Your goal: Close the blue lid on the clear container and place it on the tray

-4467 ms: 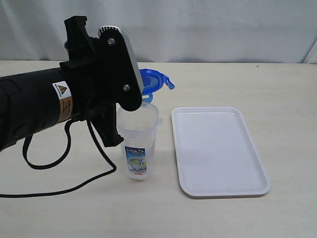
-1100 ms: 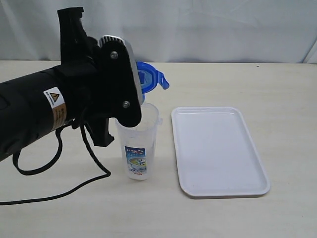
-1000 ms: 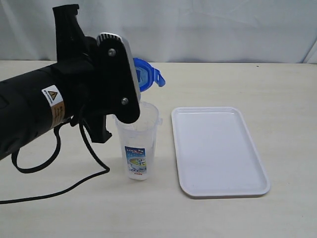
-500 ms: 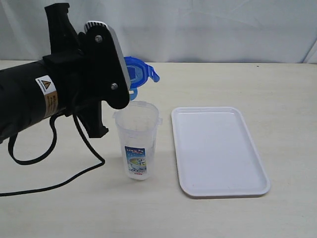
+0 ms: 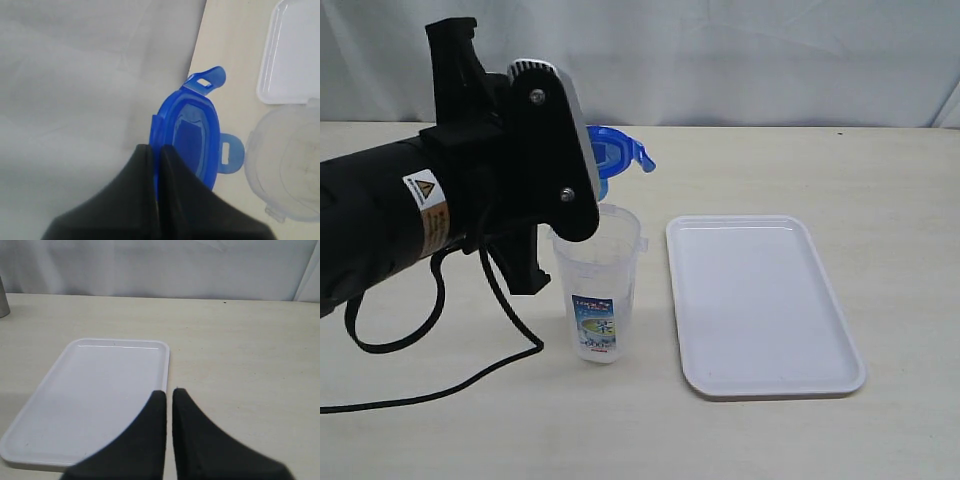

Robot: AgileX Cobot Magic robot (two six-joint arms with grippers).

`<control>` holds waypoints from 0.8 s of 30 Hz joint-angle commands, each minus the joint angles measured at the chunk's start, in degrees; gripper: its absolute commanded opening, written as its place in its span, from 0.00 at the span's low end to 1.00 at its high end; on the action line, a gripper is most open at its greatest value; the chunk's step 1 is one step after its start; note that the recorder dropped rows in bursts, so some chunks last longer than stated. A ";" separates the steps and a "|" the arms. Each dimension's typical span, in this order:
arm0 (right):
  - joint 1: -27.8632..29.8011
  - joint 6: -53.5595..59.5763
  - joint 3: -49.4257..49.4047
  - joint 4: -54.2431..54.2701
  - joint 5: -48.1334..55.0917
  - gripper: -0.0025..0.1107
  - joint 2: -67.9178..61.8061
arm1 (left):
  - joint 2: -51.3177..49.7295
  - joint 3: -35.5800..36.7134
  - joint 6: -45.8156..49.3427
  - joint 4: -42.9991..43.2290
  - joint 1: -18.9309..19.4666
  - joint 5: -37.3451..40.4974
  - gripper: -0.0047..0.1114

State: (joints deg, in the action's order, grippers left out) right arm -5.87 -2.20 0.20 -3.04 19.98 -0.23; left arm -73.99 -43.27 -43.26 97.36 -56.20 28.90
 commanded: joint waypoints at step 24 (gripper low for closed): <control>0.37 -0.14 -0.20 -0.40 -0.15 0.06 0.23 | 0.37 4.39 1.46 -1.01 -7.15 7.37 0.04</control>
State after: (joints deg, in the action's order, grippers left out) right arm -5.87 -2.20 0.20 -3.04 19.98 -0.23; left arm -73.98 -39.76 -41.77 96.86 -62.82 35.24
